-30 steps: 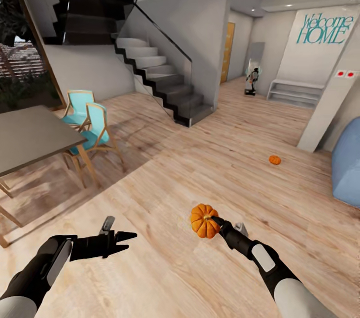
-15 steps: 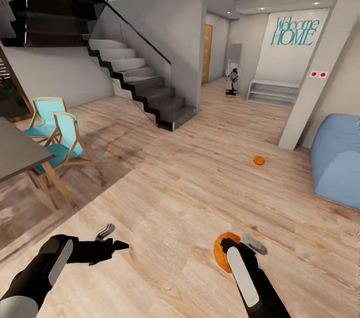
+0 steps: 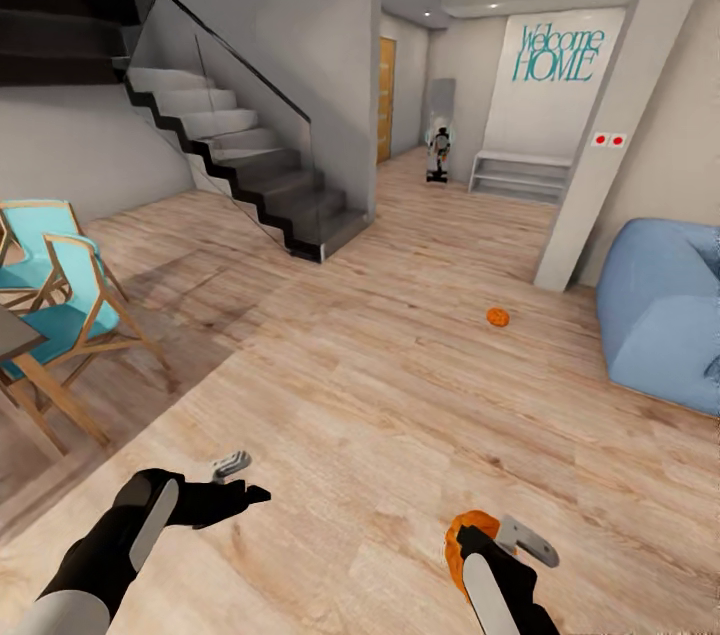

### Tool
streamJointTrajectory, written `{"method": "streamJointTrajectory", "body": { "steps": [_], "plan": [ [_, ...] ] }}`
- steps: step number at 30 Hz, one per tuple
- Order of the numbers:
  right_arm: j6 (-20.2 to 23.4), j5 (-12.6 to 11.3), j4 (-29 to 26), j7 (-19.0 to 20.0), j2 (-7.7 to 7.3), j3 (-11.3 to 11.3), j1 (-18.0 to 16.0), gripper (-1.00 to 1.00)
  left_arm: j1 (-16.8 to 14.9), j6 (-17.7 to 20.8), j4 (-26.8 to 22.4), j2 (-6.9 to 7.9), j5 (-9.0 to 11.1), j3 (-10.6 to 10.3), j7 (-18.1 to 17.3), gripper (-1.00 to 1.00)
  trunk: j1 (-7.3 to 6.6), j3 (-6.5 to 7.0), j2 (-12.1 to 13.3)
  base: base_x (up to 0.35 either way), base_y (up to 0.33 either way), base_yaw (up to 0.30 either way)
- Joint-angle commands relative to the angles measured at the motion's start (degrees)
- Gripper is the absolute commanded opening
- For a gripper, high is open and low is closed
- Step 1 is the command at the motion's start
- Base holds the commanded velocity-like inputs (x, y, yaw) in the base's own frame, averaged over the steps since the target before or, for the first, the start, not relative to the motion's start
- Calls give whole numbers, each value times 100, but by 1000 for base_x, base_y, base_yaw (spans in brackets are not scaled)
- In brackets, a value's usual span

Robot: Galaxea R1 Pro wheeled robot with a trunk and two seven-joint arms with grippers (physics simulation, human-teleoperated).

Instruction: Place each of the two pumpkins and all three candles from the living room inside a cabinet in the living room (use any cabinet), then make sure every cabinet is closed, and position the cauldron so it is next to a table in the living room.

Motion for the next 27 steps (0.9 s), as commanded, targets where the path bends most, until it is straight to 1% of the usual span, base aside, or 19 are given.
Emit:
{"method": "streamJointTrajectory", "body": {
  "steps": [1,2,3,5,6,8,10,11,12,13,14,15,17,18,19,21,23,25,27],
  "plan": [
    [-16,-40,7,-27,-36,7,-2,-100,-4,25,-4,-21,-39,-141,-35,100,1,-15,-5,50,0,-147],
    [-31,-46,5,-25,-96,11,-1,-100,-3,-2,-5,-31,-41,-257,-33,100,1,-24,-5,25,0,-148],
    [-38,-81,4,1,-179,35,0,-100,-4,-284,3,-40,-43,-377,-30,100,1,-33,-5,118,0,-150],
    [-38,-91,0,36,-185,36,-2,-100,-5,-317,3,-45,-43,-387,-30,100,1,-51,-5,74,0,-150],
    [-14,-103,-18,134,-190,19,-5,-100,-4,-342,4,-54,-43,-401,-14,100,1,-60,-5,24,0,-150],
    [28,-109,-36,192,-193,6,-7,-100,-6,-354,4,-95,-76,-479,91,100,1,-78,-5,12,0,-150],
    [480,-115,-81,227,-180,-21,-51,-100,-5,-366,-6,-260,-135,-592,870,100,1,-96,-5,3,0,-150],
    [654,-114,-179,232,-180,-27,-108,-100,-4,-381,-12,-374,-143,-606,1147,100,1,-105,-5,1,0,-150],
    [924,-119,-377,234,-180,-38,-250,-100,-17,-484,-22,-629,-156,-631,1698,100,1,-113,-5,1,0,-150],
    [1107,-120,-457,229,-180,-42,-408,-100,-31,-573,-50,-762,-161,-635,2136,100,1,-122,-5,0,0,-150],
    [1379,-124,-499,232,-185,-49,-675,-100,-40,-655,-61,-841,-162,-627,2601,100,1,-131,-5,0,0,-150],
    [1557,-128,-499,239,-189,-66,-872,-100,-43,-735,-42,-877,-164,-621,2794,100,1,-140,-5,0,0,-150],
    [1696,-130,-497,253,-193,-180,-1091,-100,-45,-893,-23,-922,-165,-624,2951,100,1,-158,-5,0,0,-146],
    [1716,-130,-495,256,-192,-254,-1135,-100,-46,-929,-20,-931,-165,-626,2979,100,1,-167,-5,0,0,-137],
    [1715,-135,-455,262,-190,-409,-1181,-100,-46,-974,-16,-943,-161,-626,3012,100,1,-176,-5,0,0,-129],
    [1679,-132,-354,264,-189,-496,-1208,-100,-46,-992,-22,-985,-151,-625,3027,100,1,-194,-5,0,0,-126],
    [1611,-131,-216,266,-195,-567,-1250,-100,-46,-996,-31,-1205,-164,-630,3035,100,1,-211,-5,0,0,-124],
    [1607,-126,-188,266,-205,-588,-1259,-100,-46,-991,-33,-1264,-158,-634,3026,100,1,-229,-5,0,0,-124],
    [1604,-132,-163,272,-251,-685,-1263,-100,-46,-995,-48,-1290,-151,-645,2994,100,1,-245,-5,0,0,-110]
  ]
}}
